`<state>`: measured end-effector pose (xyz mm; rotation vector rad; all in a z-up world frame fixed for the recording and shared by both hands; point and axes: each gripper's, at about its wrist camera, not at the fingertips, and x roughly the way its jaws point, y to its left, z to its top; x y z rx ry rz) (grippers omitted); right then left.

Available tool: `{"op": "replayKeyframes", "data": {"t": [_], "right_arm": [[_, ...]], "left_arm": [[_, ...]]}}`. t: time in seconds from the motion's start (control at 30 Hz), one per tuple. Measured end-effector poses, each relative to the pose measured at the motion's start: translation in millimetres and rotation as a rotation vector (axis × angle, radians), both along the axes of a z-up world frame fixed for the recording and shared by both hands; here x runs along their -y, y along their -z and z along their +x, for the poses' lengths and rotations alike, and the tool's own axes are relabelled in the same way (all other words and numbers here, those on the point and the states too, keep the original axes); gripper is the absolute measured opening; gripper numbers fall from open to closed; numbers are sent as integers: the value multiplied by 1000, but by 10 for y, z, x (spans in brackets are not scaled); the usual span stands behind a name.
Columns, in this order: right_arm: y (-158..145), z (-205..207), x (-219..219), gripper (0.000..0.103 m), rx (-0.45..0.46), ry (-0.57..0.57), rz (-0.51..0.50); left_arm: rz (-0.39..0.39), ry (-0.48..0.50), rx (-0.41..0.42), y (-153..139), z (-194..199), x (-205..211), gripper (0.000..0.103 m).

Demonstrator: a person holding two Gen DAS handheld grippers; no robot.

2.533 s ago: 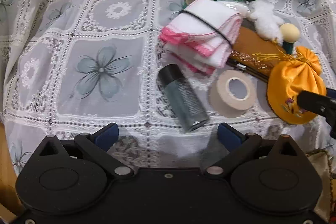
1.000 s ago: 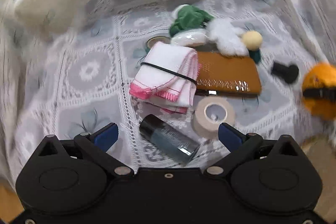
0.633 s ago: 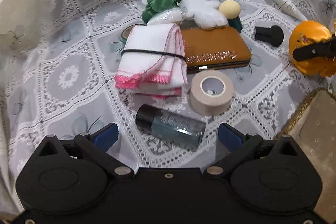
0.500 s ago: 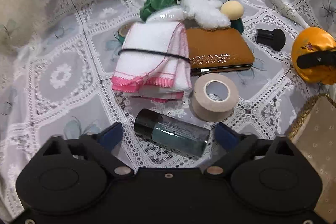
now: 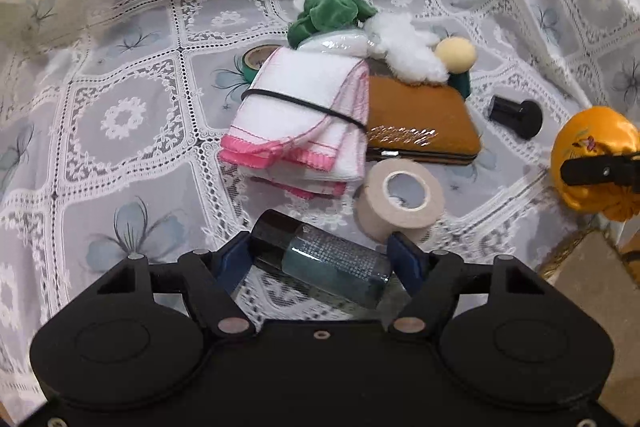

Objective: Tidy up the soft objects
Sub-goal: 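Lift the yellow pouch with the right tool while the left tool grasps the dark bottle, then carry the dark bottle to the basket and release it with the left tool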

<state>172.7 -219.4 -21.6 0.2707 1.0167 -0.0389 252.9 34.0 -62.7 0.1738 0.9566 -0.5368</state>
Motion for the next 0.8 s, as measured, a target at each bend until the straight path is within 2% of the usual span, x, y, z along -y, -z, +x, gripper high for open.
{"op": "replayKeyframes", "data": {"t": [0.27,0.5,0.7,0.8], "right_arm": [[-192,-152,-44,48,36,-8,6],[-360,-449,-124,48,70,-20,11],[-470,-839,-190,48,94,-35,23],[-499,-1033,-216,48,102,-42,24]], "left_arm": [[15,-123,47,-344,-377,114,68],[7,-217,76,-626,-828,208,68],[-26,-276,48,-670,-1256,258,68],[-16,-289,42,-647,-1468,308,68]]}}
